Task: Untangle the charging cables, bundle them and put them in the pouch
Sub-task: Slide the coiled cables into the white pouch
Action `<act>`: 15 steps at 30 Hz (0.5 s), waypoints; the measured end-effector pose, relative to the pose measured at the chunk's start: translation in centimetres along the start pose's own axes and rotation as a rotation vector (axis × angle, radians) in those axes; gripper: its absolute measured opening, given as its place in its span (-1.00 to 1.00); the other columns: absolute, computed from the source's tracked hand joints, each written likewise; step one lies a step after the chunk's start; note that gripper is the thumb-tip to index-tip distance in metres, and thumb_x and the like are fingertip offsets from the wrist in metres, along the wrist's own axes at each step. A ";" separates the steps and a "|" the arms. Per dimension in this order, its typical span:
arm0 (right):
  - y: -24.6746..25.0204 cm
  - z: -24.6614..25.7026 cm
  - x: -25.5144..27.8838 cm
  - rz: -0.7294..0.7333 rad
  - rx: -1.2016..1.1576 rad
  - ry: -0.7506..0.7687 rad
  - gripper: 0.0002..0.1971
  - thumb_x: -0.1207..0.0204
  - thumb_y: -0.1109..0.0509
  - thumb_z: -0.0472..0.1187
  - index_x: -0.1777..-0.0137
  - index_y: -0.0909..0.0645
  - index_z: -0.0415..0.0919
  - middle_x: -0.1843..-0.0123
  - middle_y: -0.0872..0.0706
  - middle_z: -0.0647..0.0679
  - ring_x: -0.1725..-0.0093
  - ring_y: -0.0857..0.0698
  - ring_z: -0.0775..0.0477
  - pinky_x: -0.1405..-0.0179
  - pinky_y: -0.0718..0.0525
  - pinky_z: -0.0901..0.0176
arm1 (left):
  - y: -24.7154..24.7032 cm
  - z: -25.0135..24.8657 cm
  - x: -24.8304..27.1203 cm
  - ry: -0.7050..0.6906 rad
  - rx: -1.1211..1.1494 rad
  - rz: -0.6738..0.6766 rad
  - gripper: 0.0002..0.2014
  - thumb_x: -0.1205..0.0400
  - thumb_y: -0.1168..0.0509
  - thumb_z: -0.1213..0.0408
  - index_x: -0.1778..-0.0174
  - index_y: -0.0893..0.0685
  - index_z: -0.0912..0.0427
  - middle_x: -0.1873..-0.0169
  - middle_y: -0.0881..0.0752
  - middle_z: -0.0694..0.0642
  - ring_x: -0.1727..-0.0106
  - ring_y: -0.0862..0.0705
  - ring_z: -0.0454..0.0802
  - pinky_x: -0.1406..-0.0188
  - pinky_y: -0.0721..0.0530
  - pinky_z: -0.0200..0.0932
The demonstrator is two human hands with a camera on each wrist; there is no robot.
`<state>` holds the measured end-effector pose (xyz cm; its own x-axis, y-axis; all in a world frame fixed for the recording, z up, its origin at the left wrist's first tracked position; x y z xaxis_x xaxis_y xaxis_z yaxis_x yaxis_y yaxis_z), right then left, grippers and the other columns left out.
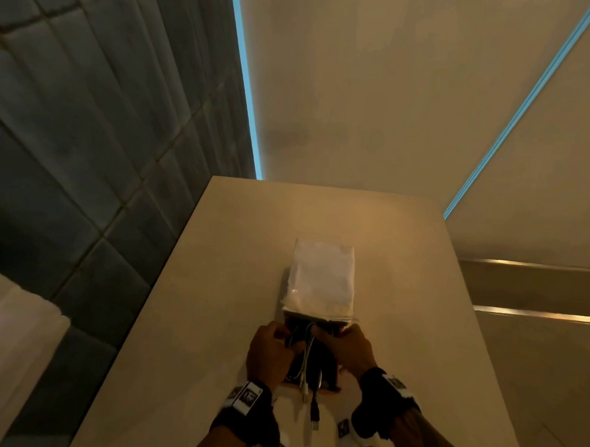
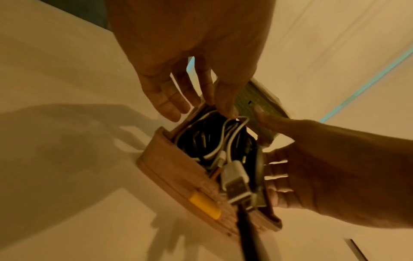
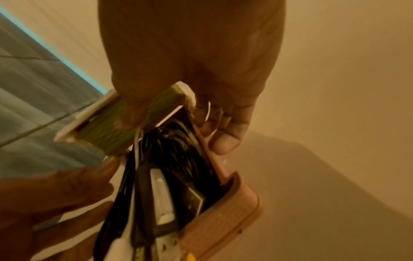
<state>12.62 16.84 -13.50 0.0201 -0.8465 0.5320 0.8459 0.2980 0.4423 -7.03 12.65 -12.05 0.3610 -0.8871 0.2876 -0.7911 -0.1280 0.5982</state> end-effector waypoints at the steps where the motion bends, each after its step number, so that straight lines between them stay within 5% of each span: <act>1: -0.3 0.2 -0.1 0.002 -0.025 0.007 -0.53 -0.22 -0.58 0.28 -0.01 -0.70 0.01 0.14 -0.79 0.02 0.18 -0.74 0.03 0.35 -0.60 0.30 | -0.3 0.1 0.2 0.016 0.020 0.025 -0.62 -0.32 -0.61 0.03 0.08 -0.61 -0.02 0.05 -0.64 0.00 0.06 -0.69 -0.01 0.22 -0.62 -0.21; 7: -0.4 0.4 -1.0 -0.015 0.085 -0.062 -0.63 -0.48 -0.47 0.01 -0.20 -0.68 -0.17 -0.10 -0.77 -0.22 0.15 -0.63 -0.11 0.16 -0.55 0.16 | -1.0 1.0 0.8 0.046 0.083 0.139 -0.34 -0.22 -0.67 0.03 -0.14 -0.50 0.03 0.01 -0.65 -0.06 0.00 -0.71 -0.03 0.05 -0.70 -0.13; 12: -0.4 0.3 -1.2 -0.039 0.164 -0.081 -0.72 -0.62 -0.26 -0.15 -0.17 -0.66 -0.29 -0.13 -0.75 -0.32 0.07 -0.68 -0.28 0.16 -0.52 0.09 | -0.8 1.2 1.1 0.038 0.189 0.204 -0.43 -0.30 -0.65 0.08 -0.16 -0.56 0.03 0.02 -0.72 -0.07 0.03 -0.74 -0.09 0.11 -0.71 -0.23; 15: -0.6 0.5 -0.8 -0.012 0.151 -0.076 -0.70 -0.65 -0.25 -0.13 -0.22 -0.64 -0.30 -0.15 -0.74 -0.32 0.09 -0.65 -0.21 0.14 -0.50 0.12 | -0.4 1.5 1.1 0.005 0.214 0.178 -0.53 -0.36 -0.62 0.11 -0.09 -0.56 0.02 0.02 -0.73 -0.02 0.08 -0.74 -0.11 0.22 -0.67 -0.34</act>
<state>11.84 17.60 -13.81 -0.0347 -0.8164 0.5765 0.7561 0.3558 0.5493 -7.05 11.08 -13.06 0.2088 -0.9020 0.3778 -0.9283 -0.0612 0.3668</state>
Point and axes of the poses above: each hand's wrist, its own x-axis away from the middle knuckle, its own y-axis out of the back of the hand, z = x × y, the point moved 8 cm from there along -x, towards the middle knuckle
